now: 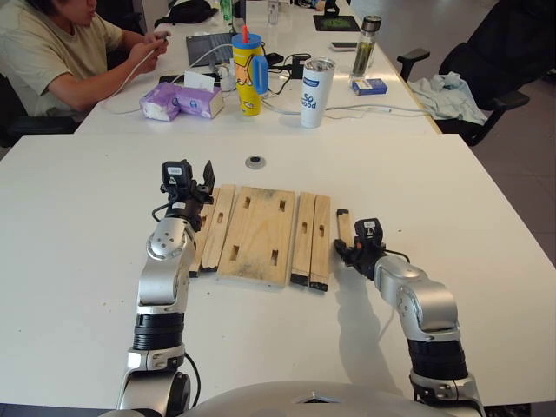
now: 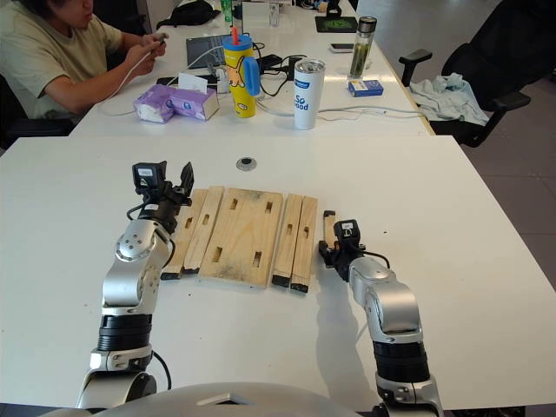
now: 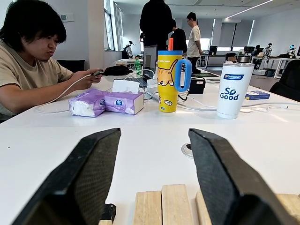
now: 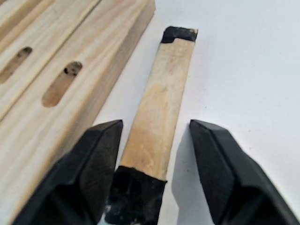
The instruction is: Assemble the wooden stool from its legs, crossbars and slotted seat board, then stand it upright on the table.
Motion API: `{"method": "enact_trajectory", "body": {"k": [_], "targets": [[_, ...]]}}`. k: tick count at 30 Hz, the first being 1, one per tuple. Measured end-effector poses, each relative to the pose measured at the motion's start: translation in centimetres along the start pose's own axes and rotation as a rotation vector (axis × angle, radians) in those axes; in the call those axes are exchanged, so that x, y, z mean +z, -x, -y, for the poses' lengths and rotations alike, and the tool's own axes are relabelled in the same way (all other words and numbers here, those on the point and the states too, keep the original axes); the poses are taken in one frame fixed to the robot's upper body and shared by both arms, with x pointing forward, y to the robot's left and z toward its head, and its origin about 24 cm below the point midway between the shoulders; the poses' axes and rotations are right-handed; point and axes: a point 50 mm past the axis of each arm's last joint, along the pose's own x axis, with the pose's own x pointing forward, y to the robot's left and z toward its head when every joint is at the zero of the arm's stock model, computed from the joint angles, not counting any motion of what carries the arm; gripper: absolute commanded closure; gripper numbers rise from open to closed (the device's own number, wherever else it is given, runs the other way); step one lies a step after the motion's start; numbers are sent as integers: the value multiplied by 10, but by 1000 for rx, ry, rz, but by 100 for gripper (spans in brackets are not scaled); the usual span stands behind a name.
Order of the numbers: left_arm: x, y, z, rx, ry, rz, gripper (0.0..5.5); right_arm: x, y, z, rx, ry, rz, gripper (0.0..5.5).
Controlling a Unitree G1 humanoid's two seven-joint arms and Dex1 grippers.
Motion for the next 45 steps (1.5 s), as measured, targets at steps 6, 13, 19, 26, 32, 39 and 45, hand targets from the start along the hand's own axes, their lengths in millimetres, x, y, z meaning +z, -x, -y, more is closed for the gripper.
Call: {"method": "enact_trajectory", "body": {"k": [6, 13, 19, 26, 32, 39, 45], "targets": [[0, 0, -5, 18, -1, 0, 278, 0, -3, 3, -9, 7, -8, 419], [7, -7, 3, -167, 159, -51, 278, 5, -5, 20, -45, -80, 120, 419], [27, -4, 40, -602, 545, -157, 278, 75, 12, -4, 197, -1, 636, 419], [52, -1, 43, -746, 832, -147, 278, 79, 17, -30, 492, 111, 764, 419], [63, -6, 42, -761, 878, -144, 278, 80, 22, -43, 613, 151, 812, 419], [65, -8, 47, -772, 880, -160, 278, 78, 25, -50, 646, 190, 846, 419], [65, -9, 45, -769, 889, -164, 351, 77, 26, -51, 649, 228, 847, 419]]}}
